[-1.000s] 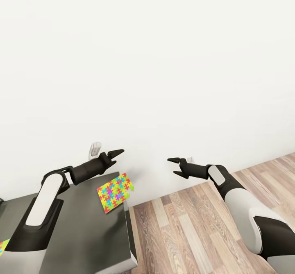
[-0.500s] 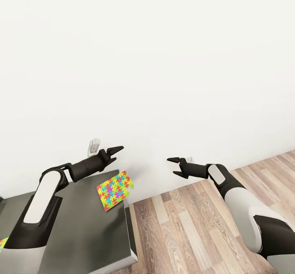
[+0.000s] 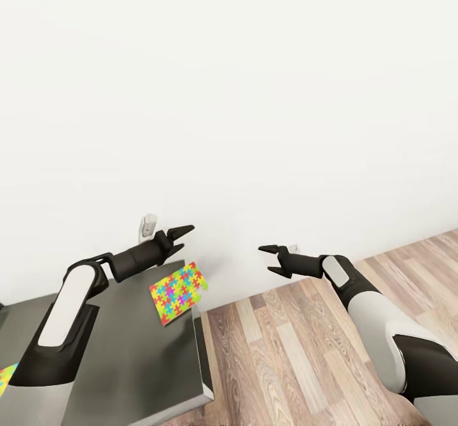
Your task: Put all the toys in the child's room - the three board games (two on the bed and one on the table), the two jigsaw puzzles on the table, and the tennis ball on the table - inside the toy box on the table in the child's room.
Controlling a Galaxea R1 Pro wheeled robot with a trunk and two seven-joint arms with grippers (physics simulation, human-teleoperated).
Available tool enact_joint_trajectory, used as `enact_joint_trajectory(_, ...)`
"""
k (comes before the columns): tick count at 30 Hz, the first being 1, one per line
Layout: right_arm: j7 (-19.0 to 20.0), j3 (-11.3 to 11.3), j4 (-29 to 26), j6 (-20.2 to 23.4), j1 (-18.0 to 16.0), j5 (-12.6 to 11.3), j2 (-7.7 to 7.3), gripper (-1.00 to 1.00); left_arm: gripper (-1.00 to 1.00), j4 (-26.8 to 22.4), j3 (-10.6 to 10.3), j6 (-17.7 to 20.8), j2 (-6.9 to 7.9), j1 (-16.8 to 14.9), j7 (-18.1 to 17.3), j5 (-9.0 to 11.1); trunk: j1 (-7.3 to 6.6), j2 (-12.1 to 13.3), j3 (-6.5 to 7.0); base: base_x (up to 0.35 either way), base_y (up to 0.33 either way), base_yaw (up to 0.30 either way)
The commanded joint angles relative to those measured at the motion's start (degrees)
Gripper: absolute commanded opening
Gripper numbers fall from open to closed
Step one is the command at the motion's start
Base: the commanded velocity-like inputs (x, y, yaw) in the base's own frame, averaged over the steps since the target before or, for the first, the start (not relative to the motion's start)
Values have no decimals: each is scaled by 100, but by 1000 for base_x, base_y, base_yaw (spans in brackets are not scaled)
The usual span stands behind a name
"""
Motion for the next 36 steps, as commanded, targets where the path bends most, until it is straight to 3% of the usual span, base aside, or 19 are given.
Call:
enact_joint_trajectory(1, 22, -35, 2, 32, -6, 31, 4, 100, 100, -5, -6, 6, 3, -5, 59, 108, 3, -11, -20, 0, 0, 0)
enact_joint_trajectory(11, 22, -31, 2, 46, -7, 27, 5, 100, 100, -6, -14, 5, -2, -19, 65, 278, 3, -11, -113, 0, 0, 0)
enact_joint_trajectory(36, 44, -22, -19, 61, -23, 26, -3, 100, 100, 6, -22, -5, -10, -26, 63, 315, 3, -11, -345, 0, 0, 0)
